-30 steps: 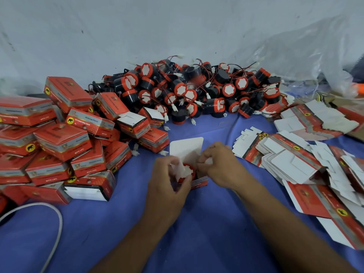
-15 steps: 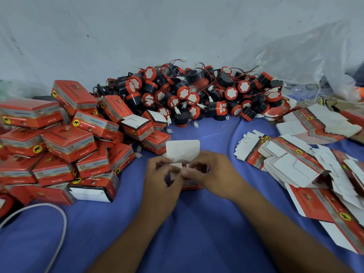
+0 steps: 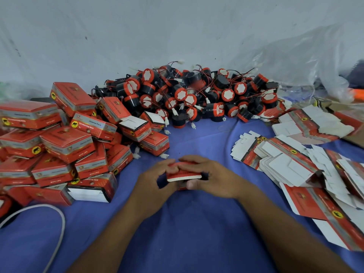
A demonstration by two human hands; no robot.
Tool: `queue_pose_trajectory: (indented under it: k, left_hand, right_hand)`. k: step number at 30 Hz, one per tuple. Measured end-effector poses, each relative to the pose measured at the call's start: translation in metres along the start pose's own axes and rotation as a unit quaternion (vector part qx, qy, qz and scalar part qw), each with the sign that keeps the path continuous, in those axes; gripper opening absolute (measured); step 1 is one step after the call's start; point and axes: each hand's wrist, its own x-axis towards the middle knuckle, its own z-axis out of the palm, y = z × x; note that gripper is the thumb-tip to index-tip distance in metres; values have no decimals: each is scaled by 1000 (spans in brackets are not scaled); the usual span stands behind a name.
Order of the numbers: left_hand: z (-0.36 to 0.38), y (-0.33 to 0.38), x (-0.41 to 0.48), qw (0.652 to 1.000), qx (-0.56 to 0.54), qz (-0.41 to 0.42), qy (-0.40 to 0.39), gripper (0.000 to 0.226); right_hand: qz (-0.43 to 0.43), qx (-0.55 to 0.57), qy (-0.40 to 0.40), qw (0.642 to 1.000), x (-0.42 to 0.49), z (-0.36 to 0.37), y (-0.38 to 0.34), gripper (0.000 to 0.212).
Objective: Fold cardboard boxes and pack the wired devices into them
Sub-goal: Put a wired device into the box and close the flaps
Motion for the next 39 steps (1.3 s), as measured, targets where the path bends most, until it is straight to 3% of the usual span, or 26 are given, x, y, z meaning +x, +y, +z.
queue_pose_trajectory:
  k: [3, 7, 11, 15, 23, 34, 39]
  left_hand:
    - [-5, -1, -2, 999, -17, -20, -44, 50]
    - [-5, 3, -1, 999, -23, -2, -31, 42]
    - [-4, 4, 1, 1000, 5, 23, -9, 28]
    - [-3, 1, 2, 999, 26, 38, 5, 31]
    - [-3, -1, 1, 995, 50, 87, 11, 34]
    - [-18, -10, 0, 959, 215, 151, -102, 56]
    - [-13, -9, -7, 986, 112, 110, -55, 48]
  right_hand:
    - [7, 12, 4, 1000, -1, -1, 4, 57]
    - [-11, 62, 51, 997, 1, 1, 1, 44]
    - [-41, 39, 82, 995, 2, 1, -1, 31]
    - [-57, 29, 87, 994, 3, 4, -1, 30]
    - [-53, -70, 12, 996, 1, 11, 4, 49]
    - [-60, -223, 2, 973, -7, 9, 2, 50]
    - [-158, -225, 90, 957, -8, 15, -13, 41]
